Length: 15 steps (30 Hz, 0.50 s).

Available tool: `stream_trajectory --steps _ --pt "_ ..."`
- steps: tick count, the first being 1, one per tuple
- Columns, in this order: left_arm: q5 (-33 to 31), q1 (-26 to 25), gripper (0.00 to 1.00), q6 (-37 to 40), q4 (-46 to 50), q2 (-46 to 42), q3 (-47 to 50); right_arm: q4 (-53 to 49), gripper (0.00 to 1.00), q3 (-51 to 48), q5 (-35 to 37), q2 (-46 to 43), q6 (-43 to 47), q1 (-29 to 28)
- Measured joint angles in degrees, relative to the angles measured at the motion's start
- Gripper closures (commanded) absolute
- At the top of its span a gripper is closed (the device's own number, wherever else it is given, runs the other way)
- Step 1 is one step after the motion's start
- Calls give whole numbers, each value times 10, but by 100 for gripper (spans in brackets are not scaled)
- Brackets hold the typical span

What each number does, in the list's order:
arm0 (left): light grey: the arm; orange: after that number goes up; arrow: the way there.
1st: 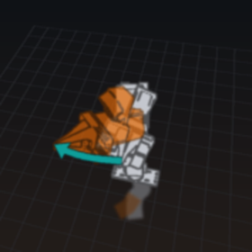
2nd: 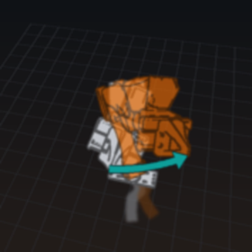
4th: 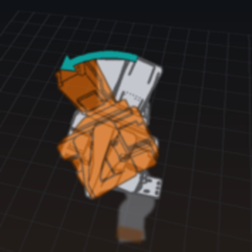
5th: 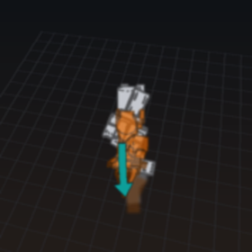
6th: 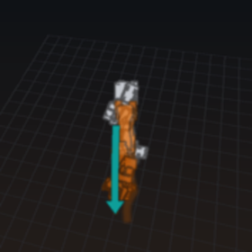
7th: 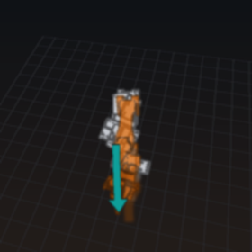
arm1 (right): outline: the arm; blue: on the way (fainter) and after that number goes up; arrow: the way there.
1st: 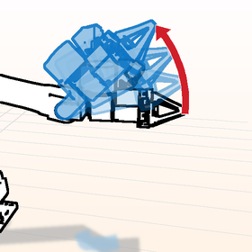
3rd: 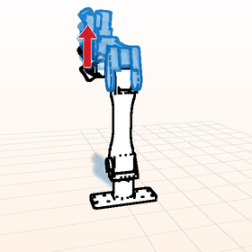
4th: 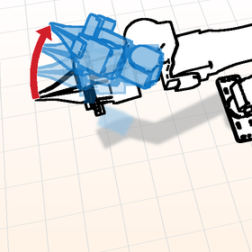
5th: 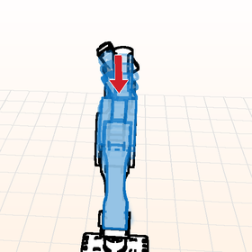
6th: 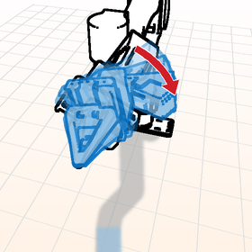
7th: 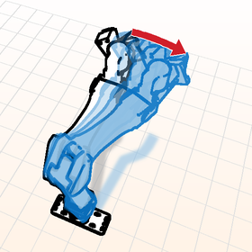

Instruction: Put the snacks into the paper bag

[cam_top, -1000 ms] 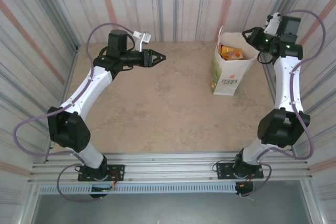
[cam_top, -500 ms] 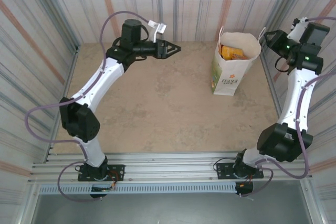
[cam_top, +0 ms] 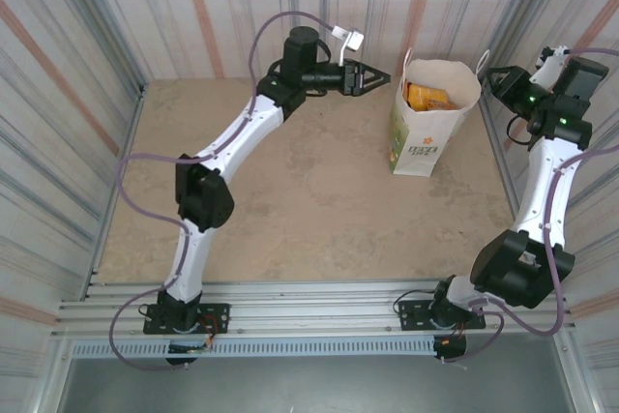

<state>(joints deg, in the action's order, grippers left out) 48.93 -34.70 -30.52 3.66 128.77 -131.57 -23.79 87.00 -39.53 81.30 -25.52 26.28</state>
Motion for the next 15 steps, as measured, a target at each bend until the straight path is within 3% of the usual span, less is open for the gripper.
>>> stream_trajectory --steps 8,15 --pt "-6 -4 32 -97 -94 101 -62 37 55 -22 -13 -4 -24 0" --pt "-26 -22 30 -129 -144 139 -99 57 49 -23 -20 3 -30 0"
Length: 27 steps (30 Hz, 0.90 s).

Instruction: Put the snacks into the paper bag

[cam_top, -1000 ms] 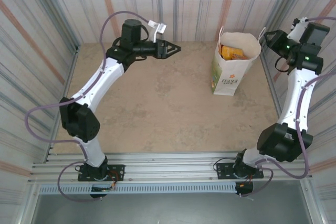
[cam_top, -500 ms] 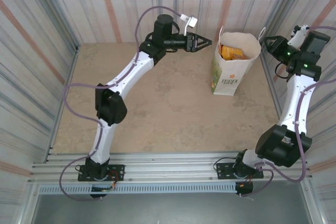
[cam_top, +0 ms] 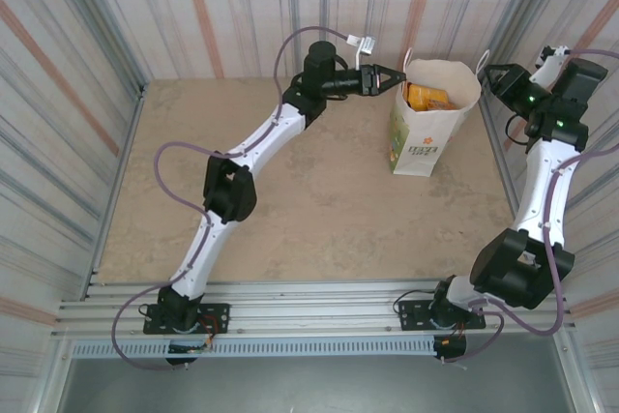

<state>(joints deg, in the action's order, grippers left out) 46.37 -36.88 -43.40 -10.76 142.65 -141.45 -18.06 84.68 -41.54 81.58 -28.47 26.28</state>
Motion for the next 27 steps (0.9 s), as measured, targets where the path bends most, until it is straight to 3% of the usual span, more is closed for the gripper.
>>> stream_trajectory --steps 5,9,13,15,27 --pt "-12 -14 30 -10 -30 4 -5 20 49 10 -19 46 -16 0" --pt "-22 -17 36 -16 -46 11 -16 49 48 26 -41 94 -46 0" --pt "-37 -17 83 -21 -59 18 -19 67 48 49 -53 130 -63 0" --pt "-45 -17 98 -21 -61 21 -19 76 48 59 -58 140 -72 0" --pt "-60 -17 100 7 -56 22 -19 129 49 125 -83 215 -121 -14"
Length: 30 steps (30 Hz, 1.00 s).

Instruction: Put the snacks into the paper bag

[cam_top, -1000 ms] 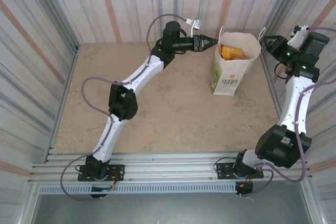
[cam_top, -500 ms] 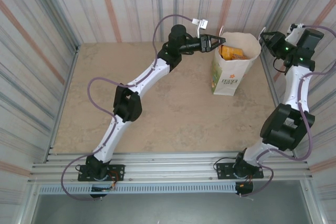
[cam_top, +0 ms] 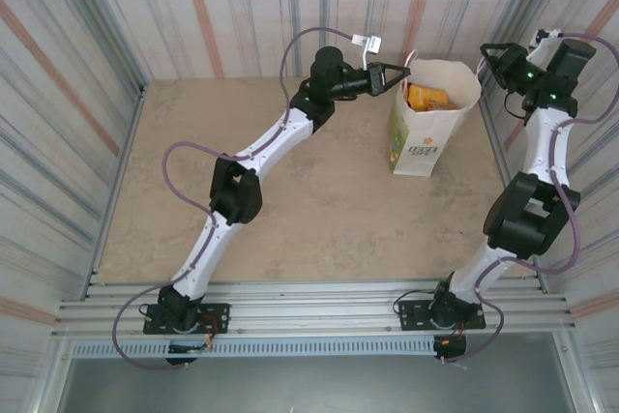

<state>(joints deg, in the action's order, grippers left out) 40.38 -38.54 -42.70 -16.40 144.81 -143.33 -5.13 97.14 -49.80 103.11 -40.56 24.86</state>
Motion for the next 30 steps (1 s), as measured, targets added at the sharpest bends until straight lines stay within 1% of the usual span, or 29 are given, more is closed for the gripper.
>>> stream_trajectory --steps 3,5,6,7,9,11,18,24,30 --pt "0 0 100 4 0 0 0 4 51 19 -4 25 -11 -8" --pt "0 0 100 5 0 0 0 6 54 28 -10 36 -15 -13" --pt "0 0 100 5 0 0 0 6 58 31 -12 40 -19 -14" --pt "0 0 100 5 0 0 0 7 64 34 -13 43 -22 -16" --pt "0 0 100 6 0 0 0 8 84 36 -12 45 -27 -18" --pt "0 0 100 7 0 0 0 8 100 36 -12 45 -30 -19" --pt "-6 1 100 33 13 -19 26 2 100 36 -5 42 -38 -9" --pt "-30 2 100 96 72 -81 80 -23 100 36 1 26 -34 -9" --pt "-56 3 100 161 133 -128 121 -53 100 42 6 8 -24 -25"
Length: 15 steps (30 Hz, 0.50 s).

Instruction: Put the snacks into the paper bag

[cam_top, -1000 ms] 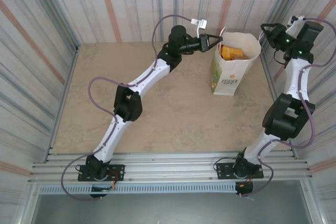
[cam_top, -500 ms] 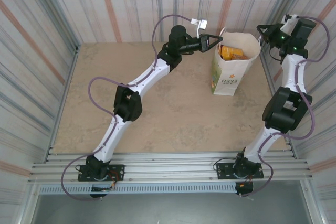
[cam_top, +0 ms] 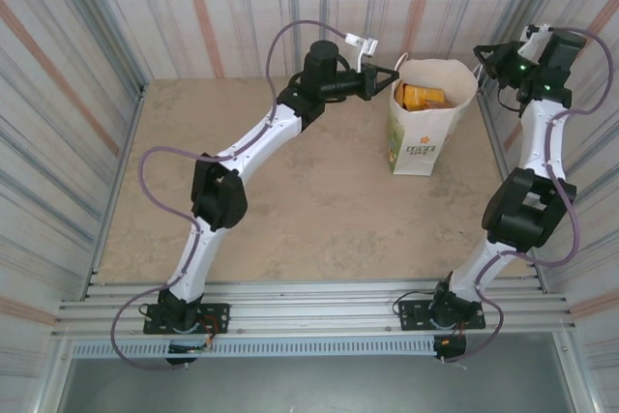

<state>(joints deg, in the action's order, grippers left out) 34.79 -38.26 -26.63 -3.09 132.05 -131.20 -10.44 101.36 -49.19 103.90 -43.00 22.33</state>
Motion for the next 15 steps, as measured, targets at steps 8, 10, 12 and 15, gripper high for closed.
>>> stream_trajectory --steps 8,10,12,15 --pt "-32 22 100 64 47 -107 119 -38 100 1 20 -28 16 -63" --pt "-36 31 100 77 50 -139 149 -44 100 1 28 -35 17 -78" --pt "-38 43 100 88 52 -170 173 -50 100 1 36 -42 22 -99" --pt "-40 65 100 100 55 -222 223 -57 100 1 52 -53 31 -133"
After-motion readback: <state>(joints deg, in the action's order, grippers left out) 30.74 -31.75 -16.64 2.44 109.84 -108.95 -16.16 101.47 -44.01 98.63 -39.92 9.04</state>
